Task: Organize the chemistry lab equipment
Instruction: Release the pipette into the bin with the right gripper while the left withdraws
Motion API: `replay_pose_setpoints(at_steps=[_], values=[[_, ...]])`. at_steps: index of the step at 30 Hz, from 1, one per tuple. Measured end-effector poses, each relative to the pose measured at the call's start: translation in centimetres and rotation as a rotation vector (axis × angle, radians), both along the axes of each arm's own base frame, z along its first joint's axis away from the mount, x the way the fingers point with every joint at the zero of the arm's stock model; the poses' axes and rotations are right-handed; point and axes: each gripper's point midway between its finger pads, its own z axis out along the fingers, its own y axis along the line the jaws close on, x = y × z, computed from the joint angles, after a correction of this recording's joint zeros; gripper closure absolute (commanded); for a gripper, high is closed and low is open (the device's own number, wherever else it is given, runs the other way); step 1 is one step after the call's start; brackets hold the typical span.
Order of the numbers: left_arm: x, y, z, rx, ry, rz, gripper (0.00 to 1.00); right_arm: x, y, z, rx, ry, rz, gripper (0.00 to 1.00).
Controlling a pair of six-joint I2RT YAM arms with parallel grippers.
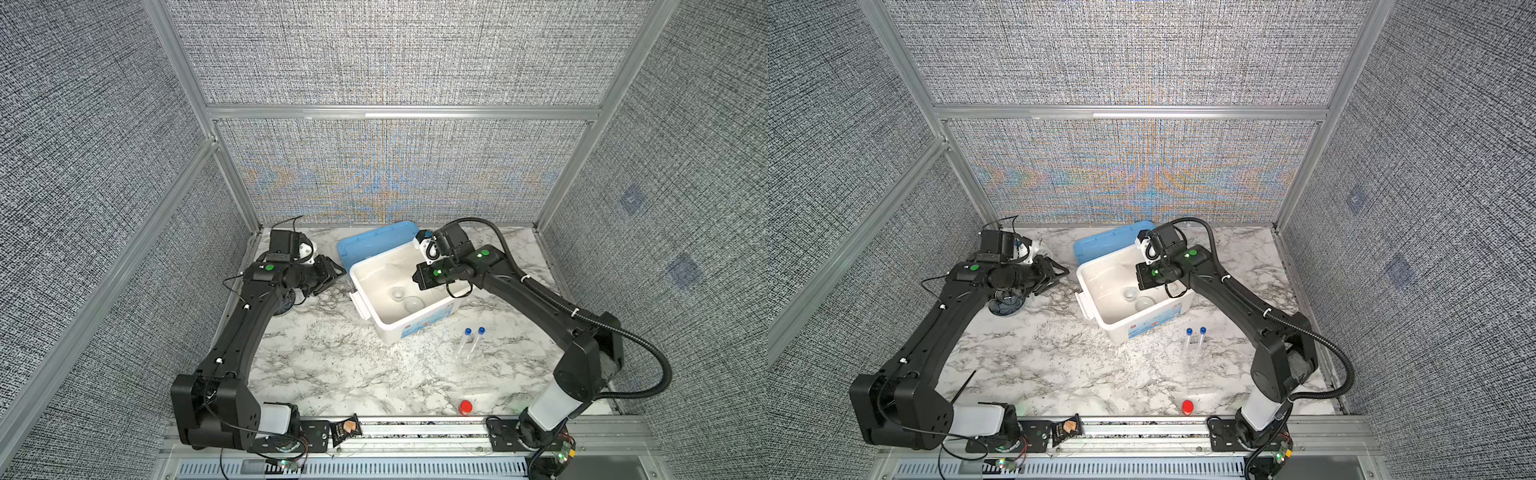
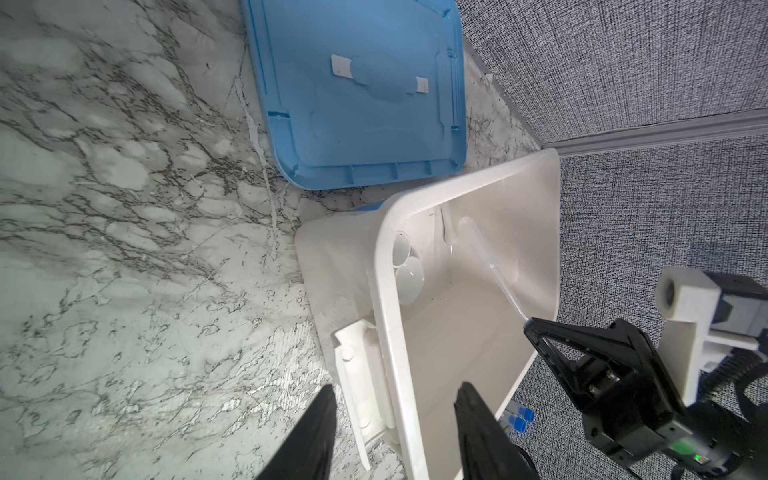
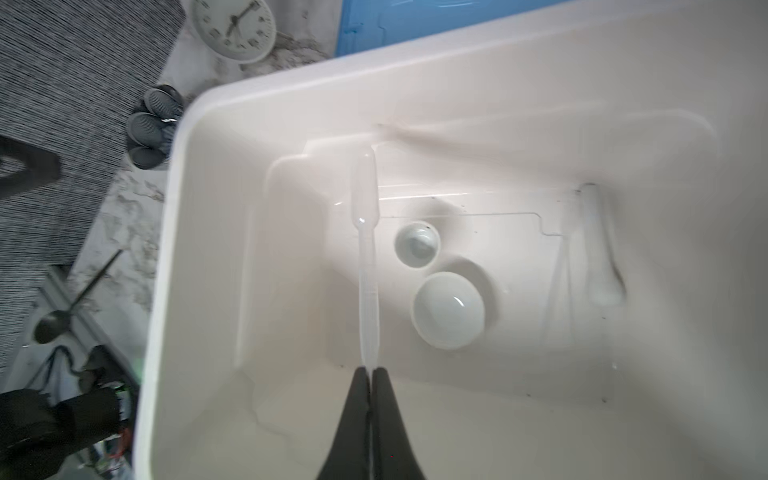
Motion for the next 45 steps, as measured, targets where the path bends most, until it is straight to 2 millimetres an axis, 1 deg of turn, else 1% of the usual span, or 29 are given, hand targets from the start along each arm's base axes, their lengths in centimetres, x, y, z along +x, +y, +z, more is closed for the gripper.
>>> replay_pose_setpoints(at_steps=[2,7,11,13,16,20,24,27,29,34,38,41,43,45], values=[[0.1,0.0,-0.1,0.001,0.005,-0.001,0.51,0.6,-0.6,-1.0,-0.069,-0.013,0.002,0.97],[0.0,0.0,-0.9,0.010,0.027,-0.008,0.50,2.4,-1.2,-3.5,-0.178,-0.028,-0.005,0.96],[-0.2,0.0,-1.0,0.029,0.026,-0.032,0.49,3.4,-1.1,-5.4,-0.215,-0.031,0.001,0.96],[-0.6,0.1,-1.5,0.036,0.039,-0.039,0.49,3.7,-0.9,-6.3,-0.226,-0.028,0.013,0.96],[-1.1,0.2,-2.0,0.045,0.058,-0.051,0.46,4.1,-0.9,-7.4,-0.239,-0.027,0.025,0.96],[-2.1,0.2,-2.9,0.044,0.076,-0.057,0.44,4.7,-0.9,-8.6,-0.242,-0.033,0.035,0.96],[-2.3,0.2,-2.9,0.046,0.076,-0.060,0.44,5.1,-0.9,-10.0,-0.237,-0.019,0.044,0.90],[-2.4,0.2,-3.0,0.043,0.076,-0.062,0.45,5.3,-0.6,-10.7,-0.231,-0.012,0.057,0.84],[-2.5,0.2,-3.1,0.042,0.080,-0.066,0.45,5.2,-0.4,-10.9,-0.223,-0.007,0.066,0.79],[-2.5,0.2,-2.8,0.045,0.070,-0.072,0.45,5.0,-0.5,-10.5,-0.213,-0.022,0.073,0.71],[-2.7,0.2,-3.0,0.050,0.076,-0.077,0.45,5.1,-0.6,-9.7,-0.210,-0.042,0.074,0.63],[-2.8,0.2,-3.1,0.050,0.077,-0.078,0.45,5.1,-0.6,-8.4,-0.199,-0.061,0.071,0.59],[-3.0,0.2,-3.5,0.051,0.086,-0.078,0.44,5.1,-0.6,-6.9,-0.183,-0.088,0.068,0.58],[-3.1,0.2,-3.6,0.052,0.089,-0.080,0.40,5.3,-0.5,-5.2,-0.166,-0.115,0.065,0.56]])
